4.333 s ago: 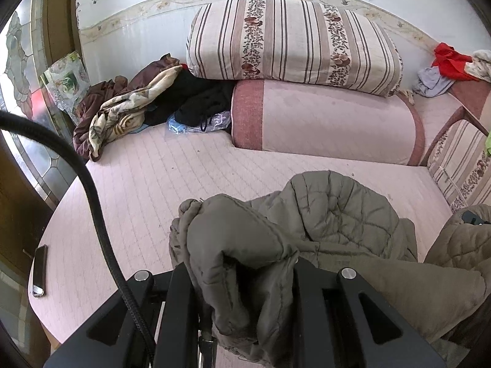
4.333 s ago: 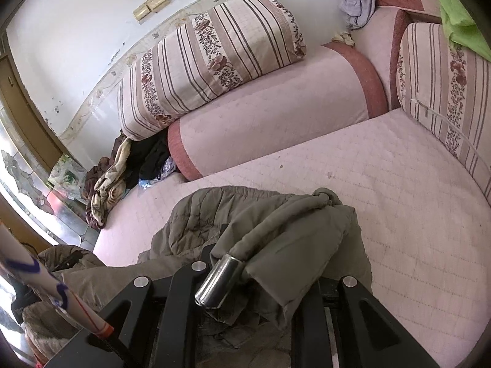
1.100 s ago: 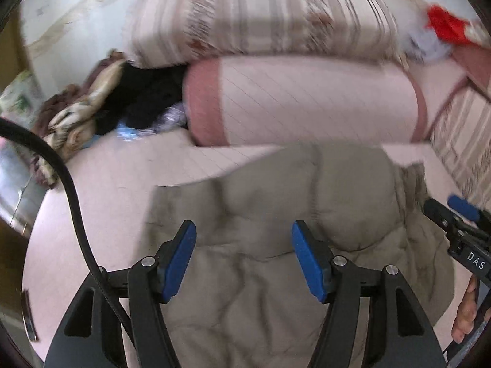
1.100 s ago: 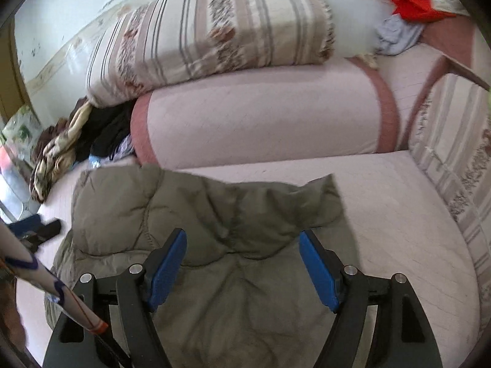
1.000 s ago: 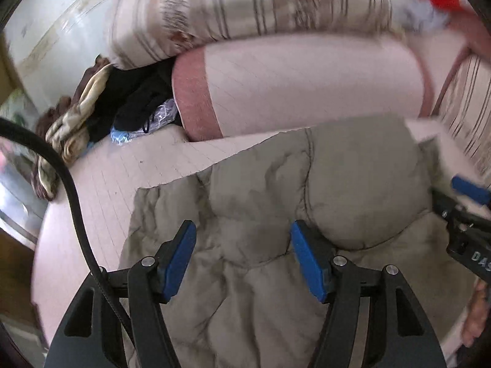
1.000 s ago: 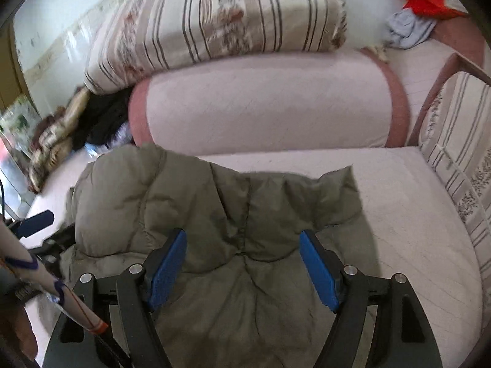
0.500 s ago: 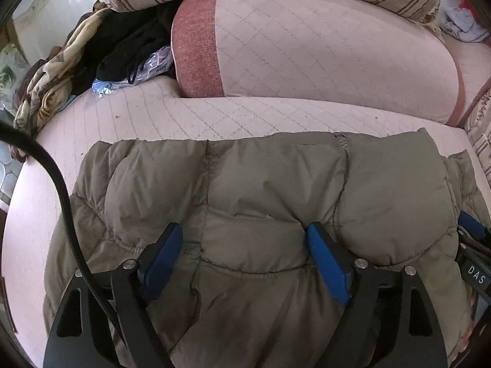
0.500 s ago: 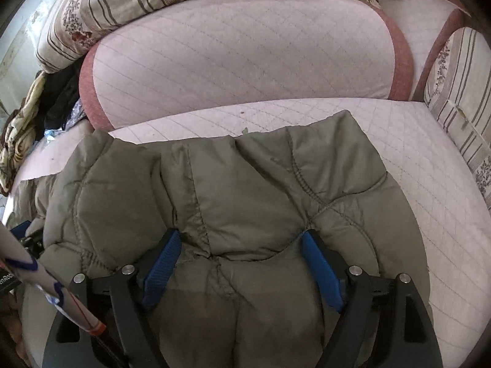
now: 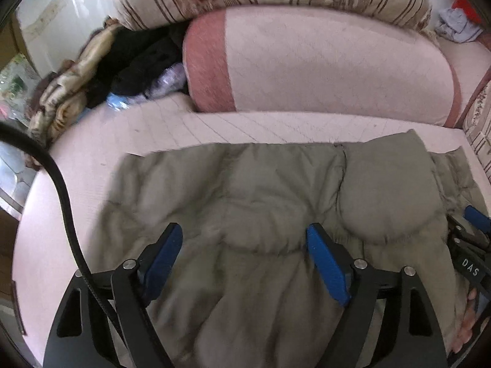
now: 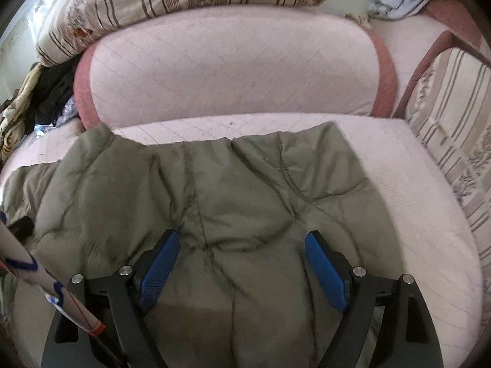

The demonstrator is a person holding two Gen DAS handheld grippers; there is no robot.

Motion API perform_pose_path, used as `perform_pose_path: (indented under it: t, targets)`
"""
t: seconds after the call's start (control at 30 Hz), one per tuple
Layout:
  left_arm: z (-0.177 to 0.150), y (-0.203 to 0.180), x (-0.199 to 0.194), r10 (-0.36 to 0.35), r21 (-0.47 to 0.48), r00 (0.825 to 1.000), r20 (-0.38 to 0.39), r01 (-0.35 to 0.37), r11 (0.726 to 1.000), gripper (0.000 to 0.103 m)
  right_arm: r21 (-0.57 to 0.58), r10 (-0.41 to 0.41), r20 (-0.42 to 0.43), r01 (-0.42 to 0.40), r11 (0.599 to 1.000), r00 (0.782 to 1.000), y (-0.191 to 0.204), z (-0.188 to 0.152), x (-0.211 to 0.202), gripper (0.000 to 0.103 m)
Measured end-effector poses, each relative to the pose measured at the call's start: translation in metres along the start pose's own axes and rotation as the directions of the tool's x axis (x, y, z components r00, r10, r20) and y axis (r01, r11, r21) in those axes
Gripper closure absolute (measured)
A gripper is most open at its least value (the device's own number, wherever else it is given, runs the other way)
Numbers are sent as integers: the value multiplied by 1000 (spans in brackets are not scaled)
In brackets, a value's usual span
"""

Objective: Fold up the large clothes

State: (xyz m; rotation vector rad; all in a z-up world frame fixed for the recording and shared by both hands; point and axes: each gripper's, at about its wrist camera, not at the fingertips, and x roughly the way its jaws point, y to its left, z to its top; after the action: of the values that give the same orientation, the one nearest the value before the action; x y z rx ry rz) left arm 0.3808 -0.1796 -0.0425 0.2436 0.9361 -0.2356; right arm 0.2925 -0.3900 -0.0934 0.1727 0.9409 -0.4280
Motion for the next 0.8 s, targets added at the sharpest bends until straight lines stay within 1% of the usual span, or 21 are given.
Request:
perform_pose_path:
  t: [0.13,0.2,0.27,0.4,0.5,0.63,0.8]
  targets:
    - [-12,28,-40,49,-11,997,58,-48,999,20,-37,-8,45,10,999,999,2,-8,-34,16]
    - [-20,42,-51,72,-24,995,71,-70,997,20,-61,-19,69,23,998,997,5,-15,-49,16]
    - [-27,56,-53,94,-40,993,65,-92,995,20,-81,-33,78,39,996,996,9,-20,-55,15]
    - [-48,84,-31,127,-96,992,-8,-127,987,20,-91,-43,60,49,995,997,12,-31,-51,16]
    - [-60,93,-12,126,-117,991,-37,-129,985,20,-82,-46,43,49,995,998,10,-37,-40,16]
    - [-66,96,-1,120,-123,993,-13,-121,985,20,-59,-27,37,30,998,999,7,-39,-28,15]
    - [-69,92,9,134,-109,991,14,-132,985,19,-66,-35,52,38,997,998,11,-43,-17,12]
